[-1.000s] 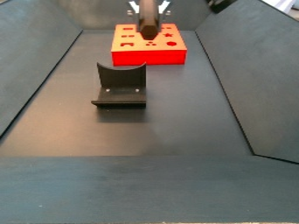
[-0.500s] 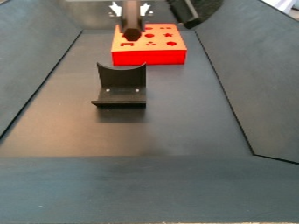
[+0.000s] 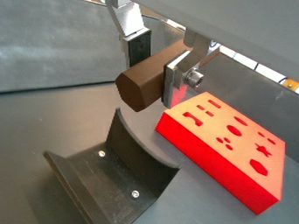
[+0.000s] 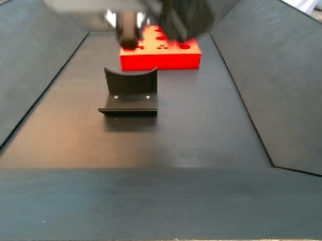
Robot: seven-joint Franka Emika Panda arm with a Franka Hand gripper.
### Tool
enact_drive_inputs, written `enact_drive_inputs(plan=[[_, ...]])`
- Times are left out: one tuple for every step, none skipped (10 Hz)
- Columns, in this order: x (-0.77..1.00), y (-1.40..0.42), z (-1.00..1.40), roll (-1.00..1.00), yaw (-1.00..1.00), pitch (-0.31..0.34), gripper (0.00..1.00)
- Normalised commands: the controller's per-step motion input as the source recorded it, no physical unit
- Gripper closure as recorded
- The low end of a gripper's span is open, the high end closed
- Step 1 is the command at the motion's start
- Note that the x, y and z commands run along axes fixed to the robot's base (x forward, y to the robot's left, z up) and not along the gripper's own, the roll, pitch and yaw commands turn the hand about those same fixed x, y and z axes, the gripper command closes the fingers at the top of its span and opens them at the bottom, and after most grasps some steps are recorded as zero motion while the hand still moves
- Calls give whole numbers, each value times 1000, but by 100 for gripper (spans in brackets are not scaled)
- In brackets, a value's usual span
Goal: Pick up the hexagon object. Move up. Place the hexagon object on the fixture. Regrasp the hexagon object. Move to above the board. Insert the hexagon object.
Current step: Place the hexagon object on the fixture.
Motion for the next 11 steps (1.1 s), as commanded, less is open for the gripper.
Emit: enact_drive_inputs(plan=[[115, 72, -1000, -1000, -109, 45, 100], [126, 73, -1000, -1000, -115, 62, 100], [140, 81, -1000, -1000, -130, 79, 100], [144, 86, -1000, -986, -140, 82, 100], [152, 93, -1000, -769, -136, 60, 100], [160, 99, -1000, -596, -132, 49, 100], [168, 106, -1000, -428, -127, 42, 100], [175, 102, -1000, -286, -119, 36, 100], [167, 98, -932, -200, -109, 22, 100], [140, 84, -736, -177, -106, 9, 100], [116, 67, -555, -161, -100, -3, 100]])
